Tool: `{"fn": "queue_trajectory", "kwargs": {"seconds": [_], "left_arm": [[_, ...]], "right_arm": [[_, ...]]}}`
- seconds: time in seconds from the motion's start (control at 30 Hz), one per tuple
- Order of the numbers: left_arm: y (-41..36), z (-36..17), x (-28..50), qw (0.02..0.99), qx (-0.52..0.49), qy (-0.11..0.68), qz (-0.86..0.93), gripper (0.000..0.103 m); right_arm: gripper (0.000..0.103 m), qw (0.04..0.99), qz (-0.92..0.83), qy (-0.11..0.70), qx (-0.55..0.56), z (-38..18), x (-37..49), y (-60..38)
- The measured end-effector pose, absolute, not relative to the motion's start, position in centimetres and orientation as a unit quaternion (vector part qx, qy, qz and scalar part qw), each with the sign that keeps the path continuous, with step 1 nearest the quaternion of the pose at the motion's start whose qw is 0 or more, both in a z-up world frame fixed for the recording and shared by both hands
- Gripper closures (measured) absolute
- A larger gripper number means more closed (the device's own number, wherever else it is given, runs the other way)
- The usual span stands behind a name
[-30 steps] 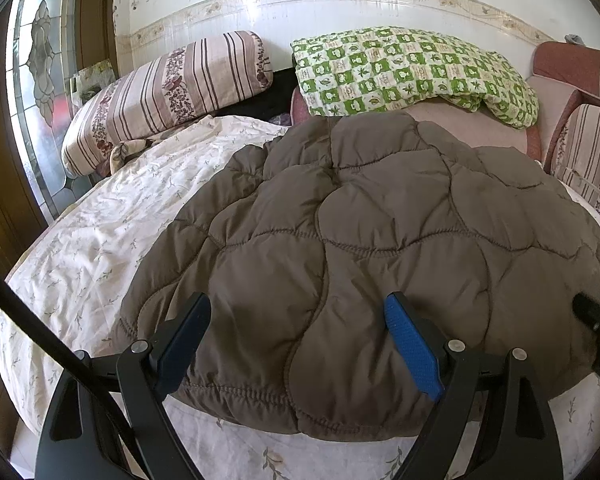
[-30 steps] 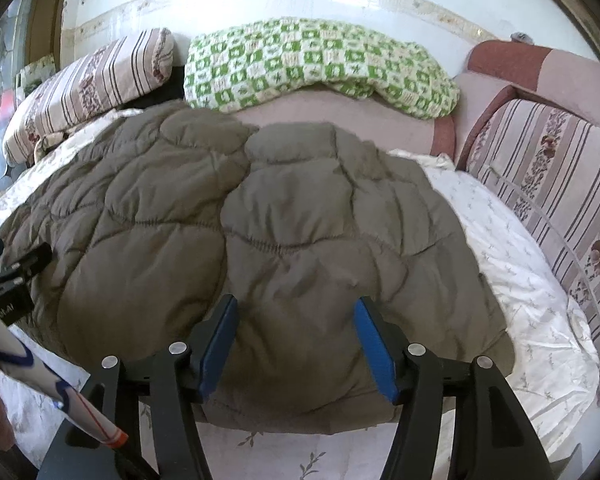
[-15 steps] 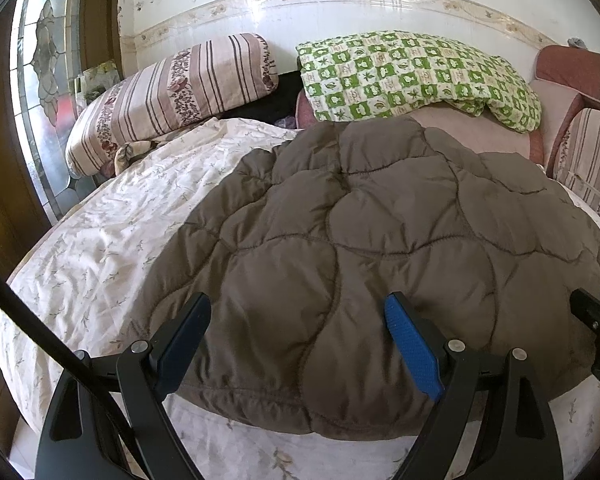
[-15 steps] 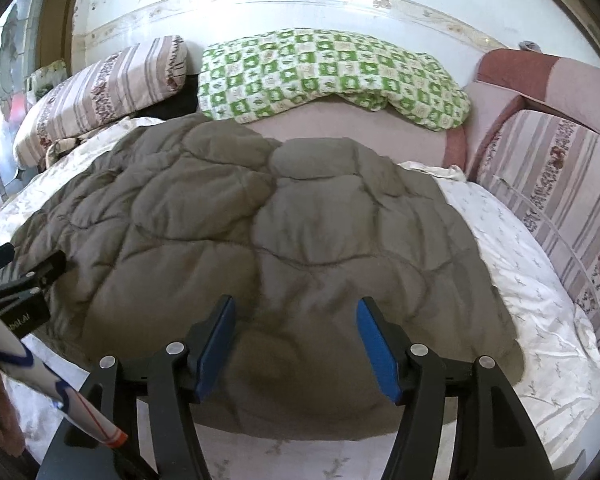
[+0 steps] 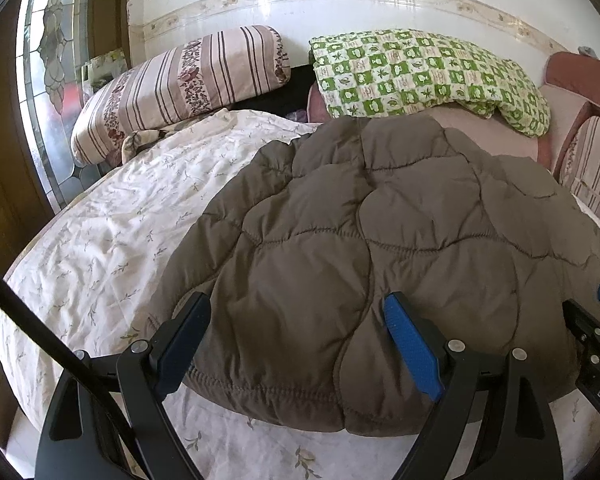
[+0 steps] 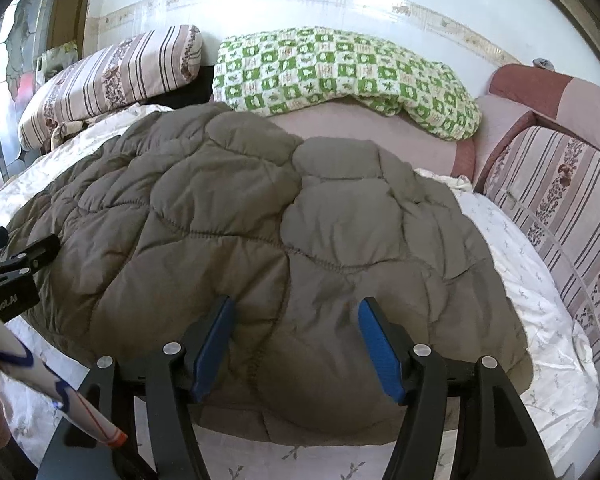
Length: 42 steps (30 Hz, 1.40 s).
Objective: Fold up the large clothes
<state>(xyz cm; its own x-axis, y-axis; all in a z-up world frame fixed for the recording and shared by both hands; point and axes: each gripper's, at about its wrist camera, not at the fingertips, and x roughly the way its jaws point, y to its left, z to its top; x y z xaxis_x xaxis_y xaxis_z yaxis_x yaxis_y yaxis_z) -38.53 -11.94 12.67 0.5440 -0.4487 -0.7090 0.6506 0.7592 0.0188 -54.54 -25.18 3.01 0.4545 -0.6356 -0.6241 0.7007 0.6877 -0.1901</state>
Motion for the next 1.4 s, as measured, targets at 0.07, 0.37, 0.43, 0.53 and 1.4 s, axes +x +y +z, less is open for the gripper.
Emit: {"fn": "queue_trajectory", "kwargs": {"seconds": [0.07,0.37,0.43,0.53,1.4], "left_arm": [[-12.0,12.8,-38.5,0.868,0.139,0.356,-0.316,0.015],[-12.1,13.1,-38.6,0.869,0.141,0.354,-0.316,0.015],[-12.2,13.1,-38.7,0.869,0.141,0.354,-0.317,0.015],[-12.6,12.9,-38.9,0.867,0.145,0.355,-0.318,0.015],[-4.3,29.2,-48.2,0.893,0.118,0.244,-0.358,0.0]], "right_arm": [[0.034,0.852,-0.393,0.343,0.047,3.2,-54.8,-25.2],[0.034,0.846,-0.407,0.339,0.069,3.6,-56.3,-26.6],[0.034,0.845,-0.408,0.339,0.073,3.7,-56.5,-26.7],[0.034,0.843,-0.408,0.343,0.076,3.5,-56.6,-26.8],[0.006,0.893,-0.418,0.161,0.031,20.8,-66.5,-12.0]]}}
